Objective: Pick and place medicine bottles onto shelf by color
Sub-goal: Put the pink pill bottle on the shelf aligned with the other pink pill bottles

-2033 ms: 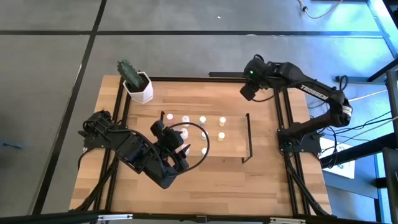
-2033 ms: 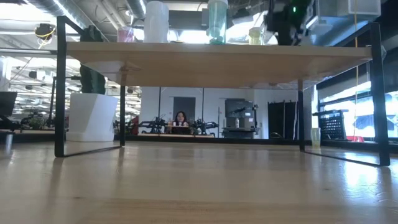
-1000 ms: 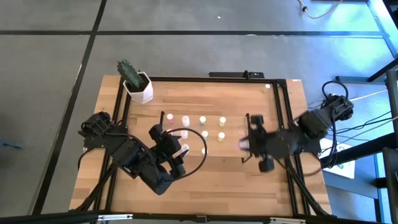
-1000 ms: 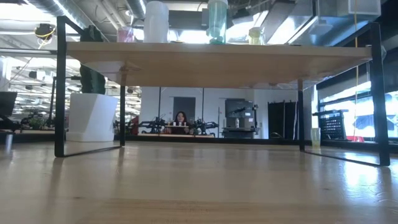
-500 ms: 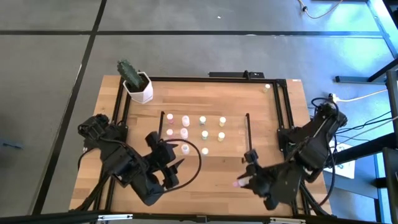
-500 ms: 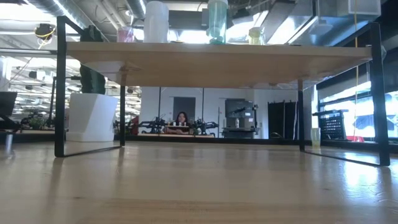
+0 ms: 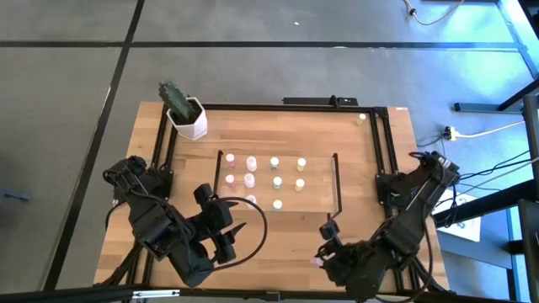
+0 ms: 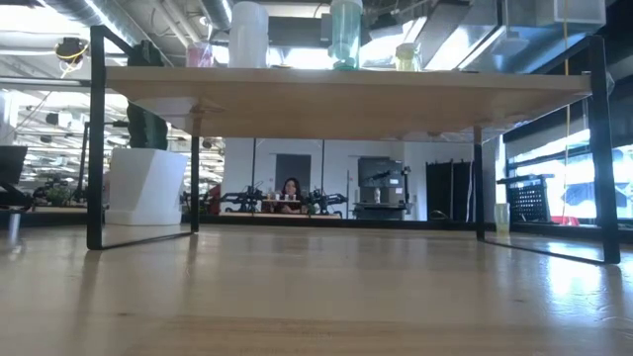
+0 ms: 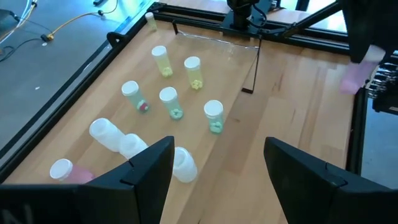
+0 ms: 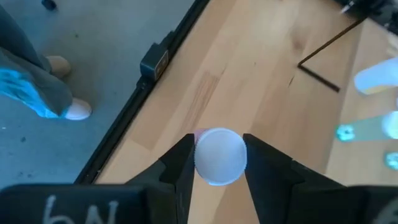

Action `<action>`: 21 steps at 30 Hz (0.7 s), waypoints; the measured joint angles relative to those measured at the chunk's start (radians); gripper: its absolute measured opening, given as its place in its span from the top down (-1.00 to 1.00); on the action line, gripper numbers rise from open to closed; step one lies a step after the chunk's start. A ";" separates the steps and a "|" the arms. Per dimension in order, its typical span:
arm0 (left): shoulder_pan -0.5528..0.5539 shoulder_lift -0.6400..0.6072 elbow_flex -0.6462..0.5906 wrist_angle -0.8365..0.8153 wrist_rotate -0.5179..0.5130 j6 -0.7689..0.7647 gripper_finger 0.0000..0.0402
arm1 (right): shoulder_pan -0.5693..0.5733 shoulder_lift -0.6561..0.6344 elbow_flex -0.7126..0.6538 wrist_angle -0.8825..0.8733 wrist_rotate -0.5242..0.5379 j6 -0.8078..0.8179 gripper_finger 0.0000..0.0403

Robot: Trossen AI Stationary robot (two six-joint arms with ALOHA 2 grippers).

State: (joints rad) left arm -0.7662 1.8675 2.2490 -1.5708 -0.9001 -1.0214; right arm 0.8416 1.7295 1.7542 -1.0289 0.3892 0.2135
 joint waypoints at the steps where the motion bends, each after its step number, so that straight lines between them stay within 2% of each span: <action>1: -0.001 0.000 0.000 0.000 0.000 0.000 -0.21 | -0.005 0.009 0.000 0.000 -0.002 0.012 0.38; 14: -0.001 0.000 -0.001 0.001 0.000 -0.045 -0.21 | -0.105 0.084 0.000 0.029 -0.136 0.031 0.38; 21: -0.002 0.000 -0.004 0.006 -0.006 -0.079 -0.21 | -0.119 0.147 0.000 0.062 -0.149 0.212 0.38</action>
State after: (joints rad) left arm -0.7685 1.8679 2.2448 -1.5647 -0.9066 -1.1004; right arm 0.7231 1.8770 1.7542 -0.9668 0.2401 0.4253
